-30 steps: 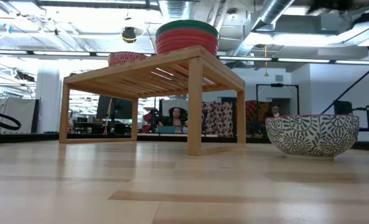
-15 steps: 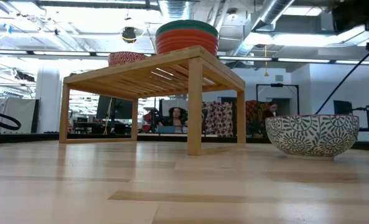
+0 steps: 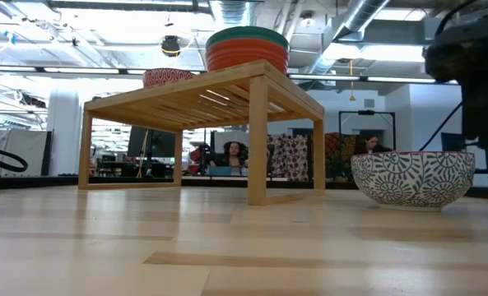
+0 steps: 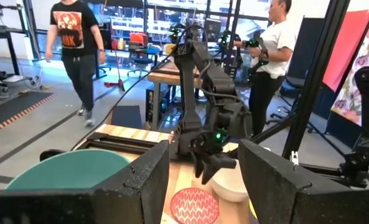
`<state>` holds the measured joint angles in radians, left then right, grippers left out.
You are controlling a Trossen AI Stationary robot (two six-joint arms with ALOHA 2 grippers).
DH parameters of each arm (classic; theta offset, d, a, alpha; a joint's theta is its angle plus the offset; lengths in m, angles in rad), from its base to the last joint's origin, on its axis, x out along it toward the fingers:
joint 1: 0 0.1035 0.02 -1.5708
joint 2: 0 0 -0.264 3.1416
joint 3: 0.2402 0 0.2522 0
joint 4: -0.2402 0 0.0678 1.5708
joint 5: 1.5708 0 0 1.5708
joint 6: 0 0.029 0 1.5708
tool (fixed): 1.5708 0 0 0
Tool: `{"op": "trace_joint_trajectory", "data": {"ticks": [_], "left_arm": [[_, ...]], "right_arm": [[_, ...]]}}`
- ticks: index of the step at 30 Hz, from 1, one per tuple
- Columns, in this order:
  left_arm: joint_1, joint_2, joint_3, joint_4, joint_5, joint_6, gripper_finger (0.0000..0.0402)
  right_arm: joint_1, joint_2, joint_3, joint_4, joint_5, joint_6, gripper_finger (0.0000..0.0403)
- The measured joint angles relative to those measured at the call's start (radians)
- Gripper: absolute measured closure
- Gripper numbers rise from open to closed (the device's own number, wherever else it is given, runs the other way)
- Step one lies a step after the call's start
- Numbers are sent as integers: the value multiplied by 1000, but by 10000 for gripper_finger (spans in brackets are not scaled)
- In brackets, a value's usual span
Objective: Place and stack bowls onto a shelf
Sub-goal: Stack the red bowl on the top of the blue bowl on the shelf
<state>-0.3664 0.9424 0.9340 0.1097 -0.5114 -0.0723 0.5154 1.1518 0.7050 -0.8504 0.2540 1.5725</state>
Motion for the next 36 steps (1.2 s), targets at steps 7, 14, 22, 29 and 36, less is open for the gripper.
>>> {"op": "trace_joint_trajectory", "data": {"ticks": [7,14,22,29,36], "left_arm": [[0,0,0,0,0,-2,226],[0,0,0,-4,-9,-3,226],[0,0,0,-14,-27,-3,226],[0,0,0,-17,-27,-3,226],[0,0,0,-14,-26,-48,226]], "right_arm": [[-36,35,-21,85,-20,1,201],[-78,74,-20,74,-25,16,202],[-111,148,-20,81,-48,20,227],[-112,203,-20,82,-50,17,275],[-96,156,-6,55,-47,-41,367]]}}
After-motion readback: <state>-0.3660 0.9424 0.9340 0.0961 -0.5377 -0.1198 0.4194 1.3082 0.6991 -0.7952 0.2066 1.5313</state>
